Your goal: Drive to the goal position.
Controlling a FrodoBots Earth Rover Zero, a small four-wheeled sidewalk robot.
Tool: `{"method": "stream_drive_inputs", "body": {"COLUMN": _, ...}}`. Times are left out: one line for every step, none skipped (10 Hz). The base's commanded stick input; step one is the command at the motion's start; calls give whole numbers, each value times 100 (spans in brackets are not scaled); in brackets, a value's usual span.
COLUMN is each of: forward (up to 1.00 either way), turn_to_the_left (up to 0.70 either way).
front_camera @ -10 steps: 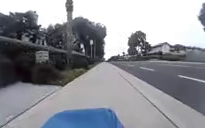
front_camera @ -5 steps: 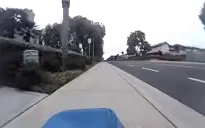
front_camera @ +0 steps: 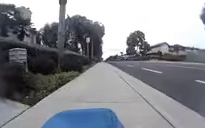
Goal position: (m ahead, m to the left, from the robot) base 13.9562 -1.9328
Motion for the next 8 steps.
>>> {"method": "stream_drive_inputs", "body": {"forward": 100, "turn_to_the_left": 0}}
{"method": "stream_drive_inputs", "body": {"forward": 100, "turn_to_the_left": 0}}
{"method": "stream_drive_inputs", "body": {"forward": 100, "turn_to_the_left": 0}}
{"method": "stream_drive_inputs", "body": {"forward": 100, "turn_to_the_left": 0}}
{"method": "stream_drive_inputs", "body": {"forward": 100, "turn_to_the_left": 0}}
{"method": "stream_drive_inputs", "body": {"forward": 100, "turn_to_the_left": 0}}
{"method": "stream_drive_inputs", "body": {"forward": 100, "turn_to_the_left": 1}}
{"method": "stream_drive_inputs", "body": {"forward": 100, "turn_to_the_left": 19}}
